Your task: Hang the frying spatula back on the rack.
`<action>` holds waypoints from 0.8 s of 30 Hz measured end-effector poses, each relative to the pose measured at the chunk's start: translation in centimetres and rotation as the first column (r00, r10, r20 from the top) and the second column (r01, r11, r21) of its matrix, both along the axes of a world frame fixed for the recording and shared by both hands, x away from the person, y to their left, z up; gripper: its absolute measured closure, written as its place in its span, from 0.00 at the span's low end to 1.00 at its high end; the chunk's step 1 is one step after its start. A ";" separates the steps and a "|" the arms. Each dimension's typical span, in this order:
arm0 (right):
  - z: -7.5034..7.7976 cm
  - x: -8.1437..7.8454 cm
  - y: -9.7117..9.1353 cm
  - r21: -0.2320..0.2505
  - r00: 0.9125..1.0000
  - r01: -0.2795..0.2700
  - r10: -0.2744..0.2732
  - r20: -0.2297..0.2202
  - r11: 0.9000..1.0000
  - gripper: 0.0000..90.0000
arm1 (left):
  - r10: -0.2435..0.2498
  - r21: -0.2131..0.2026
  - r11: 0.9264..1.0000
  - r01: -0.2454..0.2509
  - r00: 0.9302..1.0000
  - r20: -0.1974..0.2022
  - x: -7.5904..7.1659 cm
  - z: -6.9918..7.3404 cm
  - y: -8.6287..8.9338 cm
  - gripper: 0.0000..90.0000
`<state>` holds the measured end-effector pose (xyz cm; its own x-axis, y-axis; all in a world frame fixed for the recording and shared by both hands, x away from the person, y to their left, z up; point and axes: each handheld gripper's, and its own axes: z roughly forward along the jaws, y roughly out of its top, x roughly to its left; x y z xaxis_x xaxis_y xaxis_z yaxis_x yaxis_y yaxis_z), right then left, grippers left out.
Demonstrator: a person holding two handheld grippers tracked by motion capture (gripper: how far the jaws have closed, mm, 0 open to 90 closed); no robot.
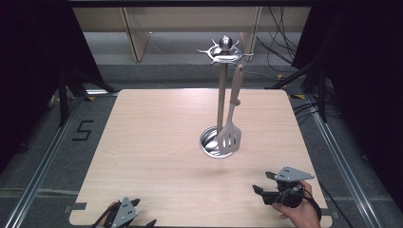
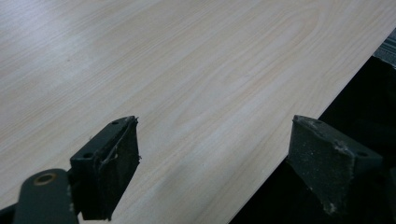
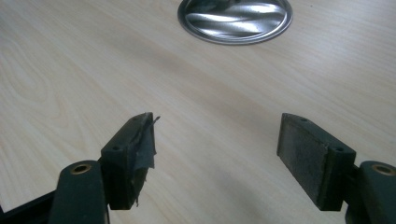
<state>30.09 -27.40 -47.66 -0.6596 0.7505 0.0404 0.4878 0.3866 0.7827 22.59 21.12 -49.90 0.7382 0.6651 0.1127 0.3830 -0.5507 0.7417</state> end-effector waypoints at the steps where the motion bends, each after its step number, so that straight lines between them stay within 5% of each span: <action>1: 0.0 -0.4 0.1 0.010 0.999 0.018 -0.018 -0.028 1.000 0.32 | 0.000 0.001 1.000 0.000 1.000 -0.001 0.0 0.0 0.0 0.18; 2: -0.1 -0.3 0.0 0.000 1.000 0.004 -0.004 -0.003 1.000 0.31 | 0.006 0.007 1.000 -0.006 1.000 -0.005 -0.1 0.0 0.0 0.18; 4: -0.3 -0.8 0.1 0.017 0.999 0.024 -0.024 -0.030 1.000 0.31 | 0.010 0.003 1.000 -0.010 1.000 -0.006 -0.1 0.0 0.0 0.18; 5: -0.4 -0.5 0.0 0.009 1.000 -0.014 0.014 0.003 1.000 0.31 | 0.020 -0.005 1.000 -0.020 1.000 -0.021 -0.2 0.0 -0.1 0.18; 24: -0.9 -3.0 -0.8 0.052 1.000 0.027 -0.027 0.006 0.998 0.27 | 0.003 0.002 1.000 -0.003 1.000 -0.006 -0.2 0.0 -0.1 0.18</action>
<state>27.09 -28.24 -48.61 -0.6394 0.7651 0.0758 0.4926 0.3320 0.8044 22.43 20.97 -49.90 0.7370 0.6668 0.1100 0.3887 -0.5513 0.7382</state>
